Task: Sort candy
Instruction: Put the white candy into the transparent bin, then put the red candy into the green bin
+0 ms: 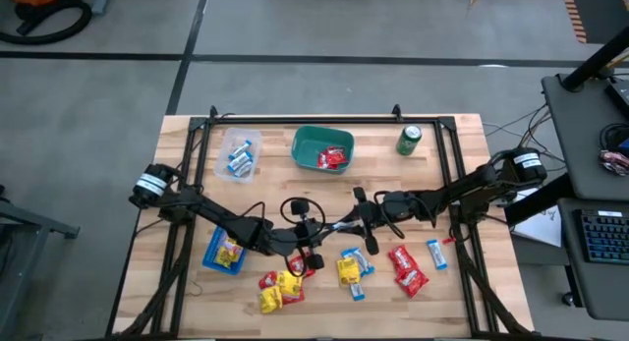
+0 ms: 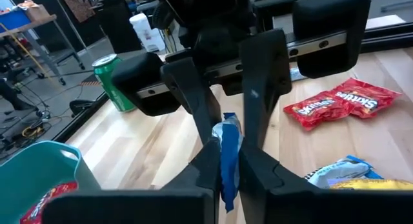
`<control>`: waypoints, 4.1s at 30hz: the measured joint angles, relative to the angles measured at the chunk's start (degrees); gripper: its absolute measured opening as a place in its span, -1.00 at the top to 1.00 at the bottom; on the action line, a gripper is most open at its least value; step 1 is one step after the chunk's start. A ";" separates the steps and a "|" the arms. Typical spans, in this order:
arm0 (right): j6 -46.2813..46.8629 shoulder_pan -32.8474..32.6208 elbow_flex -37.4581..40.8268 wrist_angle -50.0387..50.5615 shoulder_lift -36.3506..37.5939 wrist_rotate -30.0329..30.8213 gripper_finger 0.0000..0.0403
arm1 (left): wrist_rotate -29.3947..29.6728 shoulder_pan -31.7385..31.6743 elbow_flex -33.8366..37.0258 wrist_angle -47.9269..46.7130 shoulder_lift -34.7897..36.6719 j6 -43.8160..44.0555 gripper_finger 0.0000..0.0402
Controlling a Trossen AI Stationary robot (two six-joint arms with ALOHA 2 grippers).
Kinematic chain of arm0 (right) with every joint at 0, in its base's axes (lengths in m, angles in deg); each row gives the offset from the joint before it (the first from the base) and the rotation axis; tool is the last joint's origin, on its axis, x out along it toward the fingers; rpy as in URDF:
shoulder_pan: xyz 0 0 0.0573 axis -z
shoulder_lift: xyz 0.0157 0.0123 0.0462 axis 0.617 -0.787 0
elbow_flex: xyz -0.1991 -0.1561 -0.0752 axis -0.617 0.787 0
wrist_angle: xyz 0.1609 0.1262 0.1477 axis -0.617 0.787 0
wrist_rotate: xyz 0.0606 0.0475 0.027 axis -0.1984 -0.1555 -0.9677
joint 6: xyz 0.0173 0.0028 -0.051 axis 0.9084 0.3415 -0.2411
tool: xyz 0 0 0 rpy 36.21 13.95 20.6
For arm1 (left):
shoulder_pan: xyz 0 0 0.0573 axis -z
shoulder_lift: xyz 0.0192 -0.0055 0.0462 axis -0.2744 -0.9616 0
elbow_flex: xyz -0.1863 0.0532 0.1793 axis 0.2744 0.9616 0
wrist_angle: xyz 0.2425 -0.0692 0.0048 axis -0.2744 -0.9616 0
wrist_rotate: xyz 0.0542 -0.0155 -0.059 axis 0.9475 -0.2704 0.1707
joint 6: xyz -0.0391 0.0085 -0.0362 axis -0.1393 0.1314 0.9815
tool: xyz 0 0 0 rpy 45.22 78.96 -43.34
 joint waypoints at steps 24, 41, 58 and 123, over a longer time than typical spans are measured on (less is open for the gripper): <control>9.22 0.00 -0.02 16.70 8.18 19.50 -0.07 | 7.84 -13.91 -0.07 -84.42 31.09 38.92 0.98; 14.04 3.05 -0.08 17.17 7.17 19.52 -0.07 | 4.83 -42.69 2.45 -87.85 28.53 23.51 0.95; 17.31 6.27 -5.11 26.24 8.83 12.68 -0.07 | 5.19 -43.57 0.05 -86.98 24.30 22.66 0.22; 63.42 -17.70 -22.36 90.77 -8.14 2.18 0.85 | 5.88 -3.23 -1.81 -56.31 27.55 22.95 0.32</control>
